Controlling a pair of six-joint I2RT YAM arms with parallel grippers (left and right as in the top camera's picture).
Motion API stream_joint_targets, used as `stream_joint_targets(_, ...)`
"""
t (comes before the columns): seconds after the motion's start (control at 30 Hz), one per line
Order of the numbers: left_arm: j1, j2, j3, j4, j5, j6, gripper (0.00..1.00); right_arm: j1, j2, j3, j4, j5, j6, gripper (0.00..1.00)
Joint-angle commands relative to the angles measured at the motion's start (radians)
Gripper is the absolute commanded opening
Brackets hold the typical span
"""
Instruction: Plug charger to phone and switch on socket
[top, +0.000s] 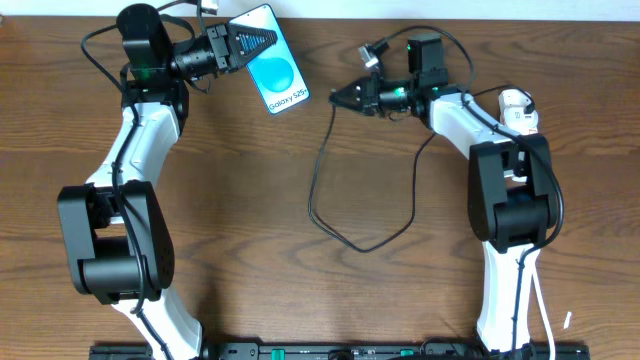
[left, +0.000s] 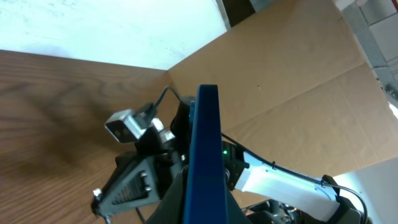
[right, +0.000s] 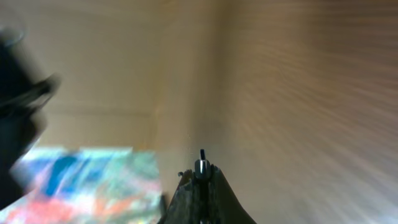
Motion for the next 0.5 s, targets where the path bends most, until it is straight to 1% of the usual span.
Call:
stream_joint_targets(0.0,0.001,-0.036,0.014,0.010,0.003,-0.008,0.08,-0.007,-0.013,0.002,-0.147,0.359,-0.175,0.01)
stream_joint_targets(0.17,0.001,-0.036,0.014,0.010,-0.005,-0.008,0.08,-0.007,-0.013,0.002,-0.259,0.625,-0.220,0.01)
stream_joint_targets(0.3,0.001,-0.036,0.014,0.010,-0.012,-0.008,0.07,-0.007,-0.013,0.002,-0.279,0.785,-0.235,0.01)
stream_joint_targets(0.47,0.001,-0.036,0.014,0.010,-0.013,-0.008,0.08,-0.002,-0.013,0.002,-0.275,0.968,-0.299,0.01)
